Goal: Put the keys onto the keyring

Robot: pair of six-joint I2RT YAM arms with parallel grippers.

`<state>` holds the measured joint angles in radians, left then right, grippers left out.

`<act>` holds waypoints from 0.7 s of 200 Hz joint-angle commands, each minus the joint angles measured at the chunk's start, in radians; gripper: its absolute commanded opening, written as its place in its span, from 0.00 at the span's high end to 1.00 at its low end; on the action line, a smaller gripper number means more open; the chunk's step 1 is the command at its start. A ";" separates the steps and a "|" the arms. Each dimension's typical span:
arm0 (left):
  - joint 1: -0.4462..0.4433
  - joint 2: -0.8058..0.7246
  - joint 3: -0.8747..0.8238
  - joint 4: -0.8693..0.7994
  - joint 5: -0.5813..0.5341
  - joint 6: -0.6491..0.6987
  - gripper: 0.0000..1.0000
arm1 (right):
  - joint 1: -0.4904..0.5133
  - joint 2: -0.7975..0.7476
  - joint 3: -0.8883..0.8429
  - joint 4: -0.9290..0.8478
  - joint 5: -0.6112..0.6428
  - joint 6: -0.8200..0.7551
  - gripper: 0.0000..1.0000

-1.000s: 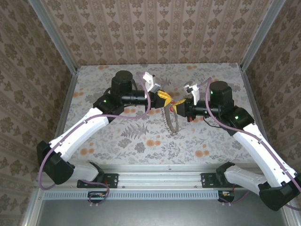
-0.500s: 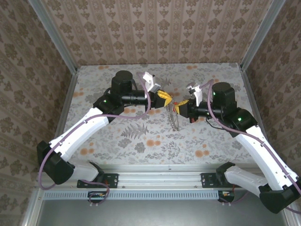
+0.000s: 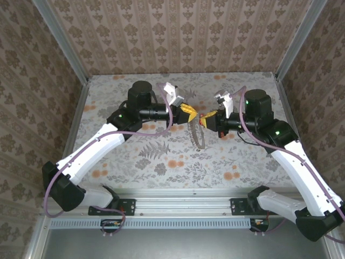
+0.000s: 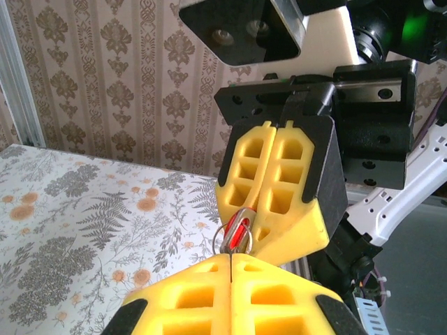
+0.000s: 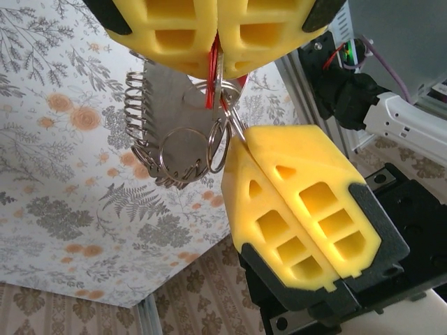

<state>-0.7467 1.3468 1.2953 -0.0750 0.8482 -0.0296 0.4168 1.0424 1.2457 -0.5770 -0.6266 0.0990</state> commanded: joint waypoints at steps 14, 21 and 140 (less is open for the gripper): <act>-0.008 -0.011 0.002 0.022 0.014 0.019 1.00 | -0.003 0.020 0.051 -0.023 -0.010 -0.024 1.00; -0.008 -0.011 0.002 0.023 0.014 0.019 1.00 | -0.001 0.024 0.055 -0.022 -0.010 -0.024 1.00; -0.004 -0.018 -0.013 0.016 -0.074 0.004 0.91 | -0.002 0.099 0.184 -0.205 0.099 -0.060 1.00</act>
<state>-0.7467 1.3468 1.2953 -0.0738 0.8211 -0.0296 0.4160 1.1099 1.3647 -0.6853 -0.5861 0.0696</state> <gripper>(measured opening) 0.071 0.063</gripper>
